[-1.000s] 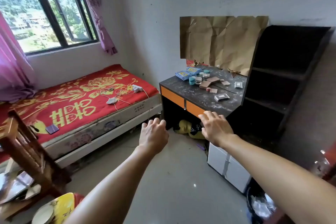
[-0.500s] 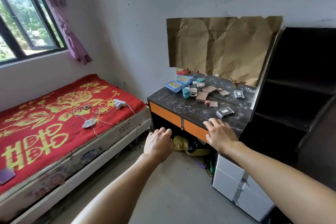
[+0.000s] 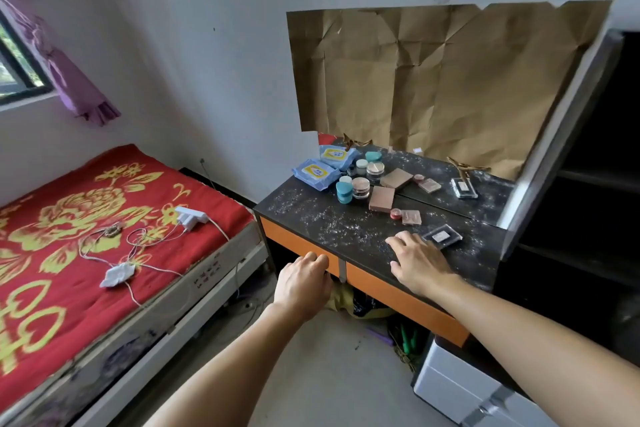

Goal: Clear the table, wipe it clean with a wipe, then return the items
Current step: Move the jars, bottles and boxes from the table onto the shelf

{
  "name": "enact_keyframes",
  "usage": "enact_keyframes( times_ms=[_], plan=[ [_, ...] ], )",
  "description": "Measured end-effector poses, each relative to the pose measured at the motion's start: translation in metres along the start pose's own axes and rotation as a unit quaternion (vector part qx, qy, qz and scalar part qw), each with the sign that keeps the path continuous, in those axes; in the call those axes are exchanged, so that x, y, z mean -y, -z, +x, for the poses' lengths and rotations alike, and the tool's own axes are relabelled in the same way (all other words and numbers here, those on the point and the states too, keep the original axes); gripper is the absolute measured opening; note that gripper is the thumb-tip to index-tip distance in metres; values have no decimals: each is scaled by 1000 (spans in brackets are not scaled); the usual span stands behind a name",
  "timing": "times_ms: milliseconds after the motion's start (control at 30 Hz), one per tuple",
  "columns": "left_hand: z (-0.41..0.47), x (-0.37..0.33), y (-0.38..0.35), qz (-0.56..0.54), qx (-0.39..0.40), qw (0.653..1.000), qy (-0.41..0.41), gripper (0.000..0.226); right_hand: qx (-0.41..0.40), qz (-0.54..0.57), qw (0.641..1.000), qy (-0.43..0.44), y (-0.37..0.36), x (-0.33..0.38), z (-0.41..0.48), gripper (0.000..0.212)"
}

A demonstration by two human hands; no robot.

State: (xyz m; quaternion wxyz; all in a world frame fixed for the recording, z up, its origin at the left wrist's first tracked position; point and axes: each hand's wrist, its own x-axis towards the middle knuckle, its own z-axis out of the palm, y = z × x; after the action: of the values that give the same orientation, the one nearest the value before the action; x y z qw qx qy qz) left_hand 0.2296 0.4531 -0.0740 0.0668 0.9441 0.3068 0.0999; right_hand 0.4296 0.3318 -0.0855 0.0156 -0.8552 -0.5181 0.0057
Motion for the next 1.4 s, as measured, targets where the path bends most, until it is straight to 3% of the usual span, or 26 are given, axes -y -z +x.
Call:
enact_keyframes(
  times_ms=[433, 800, 1100, 1400],
  plan=[
    [170, 95, -37, -35, 56, 998, 21, 22, 50, 59, 996, -38, -34, -11, 192, 42],
    [331, 180, -95, -43, 162, 984, -58, 24, 67, 90, 979, -168, -73, -22, 314, 39],
    [438, 151, -152, -65, 245, 962, -104, 42, 98, 104, 962, -234, -103, -63, 346, 45],
    [493, 118, -211, -52, 295, 951, -77, 81, 126, 134, 968, -169, -136, -106, 430, 66]
  ],
)
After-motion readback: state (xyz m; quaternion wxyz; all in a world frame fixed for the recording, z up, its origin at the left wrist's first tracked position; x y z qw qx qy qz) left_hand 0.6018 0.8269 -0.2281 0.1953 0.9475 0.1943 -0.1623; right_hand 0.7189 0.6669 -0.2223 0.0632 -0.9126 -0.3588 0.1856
